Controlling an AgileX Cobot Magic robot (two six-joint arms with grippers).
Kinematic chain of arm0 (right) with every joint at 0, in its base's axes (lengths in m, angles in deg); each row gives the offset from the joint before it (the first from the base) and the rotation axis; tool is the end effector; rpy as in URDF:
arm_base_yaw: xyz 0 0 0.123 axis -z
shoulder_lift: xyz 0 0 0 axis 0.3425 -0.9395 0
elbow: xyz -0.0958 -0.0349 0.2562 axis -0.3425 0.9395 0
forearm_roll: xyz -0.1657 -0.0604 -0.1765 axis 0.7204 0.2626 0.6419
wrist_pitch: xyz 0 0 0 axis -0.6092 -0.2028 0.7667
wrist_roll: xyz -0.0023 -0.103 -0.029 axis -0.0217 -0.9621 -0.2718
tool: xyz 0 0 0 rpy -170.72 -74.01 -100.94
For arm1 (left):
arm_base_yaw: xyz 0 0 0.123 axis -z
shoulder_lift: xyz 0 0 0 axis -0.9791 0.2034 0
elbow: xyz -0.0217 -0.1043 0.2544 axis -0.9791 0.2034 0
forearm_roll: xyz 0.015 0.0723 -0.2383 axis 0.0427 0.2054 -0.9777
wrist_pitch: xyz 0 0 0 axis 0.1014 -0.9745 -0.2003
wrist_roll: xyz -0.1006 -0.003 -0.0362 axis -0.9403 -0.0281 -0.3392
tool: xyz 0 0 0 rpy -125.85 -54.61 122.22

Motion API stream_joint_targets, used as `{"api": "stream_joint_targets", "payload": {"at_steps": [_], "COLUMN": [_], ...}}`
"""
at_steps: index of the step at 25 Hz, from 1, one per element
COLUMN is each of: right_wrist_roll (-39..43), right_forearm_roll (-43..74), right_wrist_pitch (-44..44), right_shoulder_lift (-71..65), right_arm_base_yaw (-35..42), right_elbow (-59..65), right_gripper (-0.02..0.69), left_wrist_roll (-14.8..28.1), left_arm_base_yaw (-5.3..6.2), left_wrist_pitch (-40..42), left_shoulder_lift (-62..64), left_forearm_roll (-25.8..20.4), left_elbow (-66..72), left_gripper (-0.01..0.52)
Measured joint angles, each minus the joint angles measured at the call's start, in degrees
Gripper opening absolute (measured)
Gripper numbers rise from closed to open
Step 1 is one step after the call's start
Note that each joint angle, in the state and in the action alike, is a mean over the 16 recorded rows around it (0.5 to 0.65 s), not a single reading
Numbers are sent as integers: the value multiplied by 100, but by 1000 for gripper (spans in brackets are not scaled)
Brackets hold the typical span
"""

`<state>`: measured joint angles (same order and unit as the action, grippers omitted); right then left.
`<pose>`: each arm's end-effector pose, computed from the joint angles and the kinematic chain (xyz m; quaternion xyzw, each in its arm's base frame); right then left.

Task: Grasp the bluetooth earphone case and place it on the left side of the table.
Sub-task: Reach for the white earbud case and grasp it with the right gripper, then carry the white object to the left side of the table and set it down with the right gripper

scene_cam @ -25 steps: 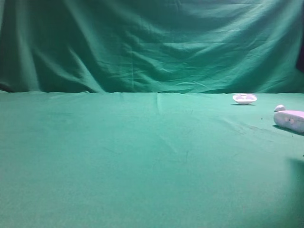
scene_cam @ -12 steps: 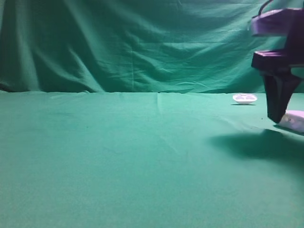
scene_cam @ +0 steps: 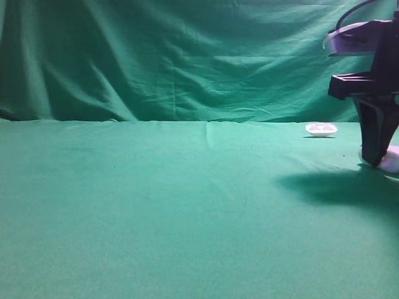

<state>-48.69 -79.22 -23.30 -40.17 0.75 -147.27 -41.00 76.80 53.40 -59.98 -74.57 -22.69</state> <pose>0.3238 0.1009 0.1661 -0.1631 0.9740 -0.0297 0.1547 0.0754 0.0008 0.1727 -0.0104 0.7944 0.0004 0.6074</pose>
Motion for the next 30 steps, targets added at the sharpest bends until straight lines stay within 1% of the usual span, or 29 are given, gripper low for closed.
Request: {"api": "stream_joint_targets", "payload": {"at_steps": [6, 12, 18, 23, 26, 30], "right_wrist_roll": [-81, -173, -221, -238, -244, -246], "right_forearm_roll": [-181, -373, -468, -499, -522, -561], "right_wrist_pitch": [683, 1196, 1319, 1175, 1054, 926], "right_shoulder_lift": [-153, -855, -2123, -3179, -3642, -4003], "right_arm_base_yaw": [-572, -1613, -2717, -3323, -3531, -3674], "right_elbow": [-1248, -2995, -4773, -5836, -6221, -6479], "right_gripper": [322, 322, 322, 322, 345, 416], "left_wrist_roll": [0, 0, 0, 0, 0, 0], "left_arm_base_yaw": [0, 0, 0, 0, 0, 0], "left_wrist_pitch": [0, 0, 0, 0, 0, 0], "left_shoulder_lift": [0, 0, 0, 0, 0, 0], "left_forearm_roll": [0, 0, 0, 0, 0, 0], "left_elbow": [0, 0, 0, 0, 0, 0], "left_gripper": [0, 0, 0, 0, 0, 0]}}
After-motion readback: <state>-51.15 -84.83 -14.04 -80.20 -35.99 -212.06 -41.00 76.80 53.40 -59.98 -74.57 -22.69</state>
